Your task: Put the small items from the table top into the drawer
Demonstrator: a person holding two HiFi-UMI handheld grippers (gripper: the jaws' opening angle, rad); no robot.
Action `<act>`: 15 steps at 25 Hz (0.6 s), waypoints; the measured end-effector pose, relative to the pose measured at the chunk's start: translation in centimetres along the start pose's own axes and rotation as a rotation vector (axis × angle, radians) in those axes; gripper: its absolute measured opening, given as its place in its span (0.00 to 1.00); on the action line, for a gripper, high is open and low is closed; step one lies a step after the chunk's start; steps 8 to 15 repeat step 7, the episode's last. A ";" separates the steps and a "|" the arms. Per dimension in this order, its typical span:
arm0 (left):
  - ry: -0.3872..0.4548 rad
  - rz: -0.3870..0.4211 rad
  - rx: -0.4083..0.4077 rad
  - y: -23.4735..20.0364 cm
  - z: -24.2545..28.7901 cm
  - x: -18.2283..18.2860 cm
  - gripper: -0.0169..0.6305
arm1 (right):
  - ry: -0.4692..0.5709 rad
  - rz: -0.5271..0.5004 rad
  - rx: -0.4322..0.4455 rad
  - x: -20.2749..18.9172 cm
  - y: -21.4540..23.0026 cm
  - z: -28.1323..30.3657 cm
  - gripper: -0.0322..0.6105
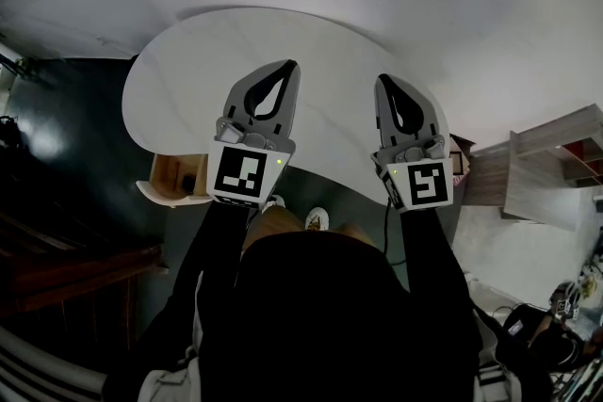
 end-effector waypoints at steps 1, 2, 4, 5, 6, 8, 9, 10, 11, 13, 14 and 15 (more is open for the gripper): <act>0.001 0.000 -0.002 0.0 0.1 -0.1 0.05 | 0.005 0.003 0.003 -0.1 0.0 0.0 0.09; 0.001 -0.002 -0.003 0.0 0.2 -0.1 0.05 | 0.011 0.003 0.009 -0.3 0.1 0.0 0.09; 0.000 -0.009 -0.004 0.1 0.4 -0.2 0.05 | 0.017 0.001 0.015 -0.5 0.2 0.1 0.09; 0.000 -0.010 -0.004 0.1 0.4 -0.2 0.05 | 0.016 0.001 0.014 -0.5 0.2 0.1 0.09; 0.000 -0.009 -0.005 0.0 0.4 -0.2 0.05 | 0.014 0.001 0.011 -0.4 0.2 0.2 0.09; 0.000 -0.008 -0.005 0.0 0.4 -0.3 0.05 | 0.011 0.001 0.008 -0.4 0.3 0.2 0.09; 0.000 -0.008 -0.005 0.0 0.4 -0.3 0.05 | 0.011 0.001 0.008 -0.4 0.3 0.2 0.09; 0.000 -0.008 -0.005 0.0 0.4 -0.3 0.05 | 0.011 0.001 0.008 -0.4 0.3 0.2 0.09; 0.000 -0.008 -0.005 0.0 0.4 -0.3 0.05 | 0.011 0.001 0.008 -0.4 0.3 0.2 0.09; 0.000 -0.008 -0.005 0.0 0.4 -0.3 0.05 | 0.011 0.001 0.008 -0.4 0.3 0.2 0.09; 0.000 -0.008 -0.005 0.0 0.4 -0.3 0.05 | 0.011 0.001 0.008 -0.4 0.3 0.2 0.09; 0.000 -0.008 -0.005 0.0 0.4 -0.3 0.05 | 0.011 0.001 0.008 -0.4 0.3 0.2 0.09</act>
Point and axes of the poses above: the fingertips, and each gripper's own axes: z forward along the fingers, y to its right, x out of its top, the point moved 10 cm from there along -z, backward along the fingers, and after that the axes turned 6 degrees about x, right-handed, at the moved point
